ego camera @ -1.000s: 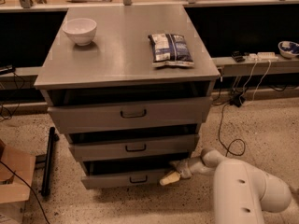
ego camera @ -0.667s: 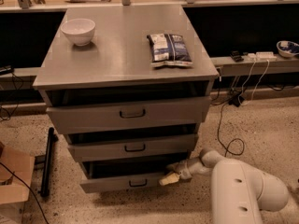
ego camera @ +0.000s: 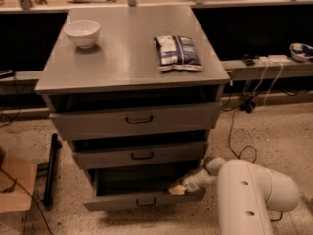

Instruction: Open bottom drawer

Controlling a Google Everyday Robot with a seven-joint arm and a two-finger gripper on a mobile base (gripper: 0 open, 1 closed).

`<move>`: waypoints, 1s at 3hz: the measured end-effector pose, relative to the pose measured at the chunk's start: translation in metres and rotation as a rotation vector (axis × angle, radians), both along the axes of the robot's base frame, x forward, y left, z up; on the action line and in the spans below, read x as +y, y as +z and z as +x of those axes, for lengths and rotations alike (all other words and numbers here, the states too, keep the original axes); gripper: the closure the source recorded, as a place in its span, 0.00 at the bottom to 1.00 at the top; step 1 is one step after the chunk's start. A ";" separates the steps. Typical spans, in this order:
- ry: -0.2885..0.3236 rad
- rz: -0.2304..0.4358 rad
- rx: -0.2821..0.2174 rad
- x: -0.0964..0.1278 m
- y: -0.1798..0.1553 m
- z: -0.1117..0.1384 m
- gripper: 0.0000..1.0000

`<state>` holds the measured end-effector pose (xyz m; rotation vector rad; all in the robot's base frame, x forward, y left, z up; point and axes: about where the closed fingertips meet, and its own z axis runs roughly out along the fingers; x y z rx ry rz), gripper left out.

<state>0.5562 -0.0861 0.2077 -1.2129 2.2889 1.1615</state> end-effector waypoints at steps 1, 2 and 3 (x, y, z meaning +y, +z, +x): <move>0.000 0.000 0.000 0.000 0.001 0.000 0.82; 0.000 0.000 0.000 0.000 0.001 0.000 0.59; 0.000 -0.007 -0.002 0.000 0.002 0.000 0.28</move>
Offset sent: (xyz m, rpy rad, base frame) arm 0.0000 -0.0003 0.0014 0.0000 0.0000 0.0000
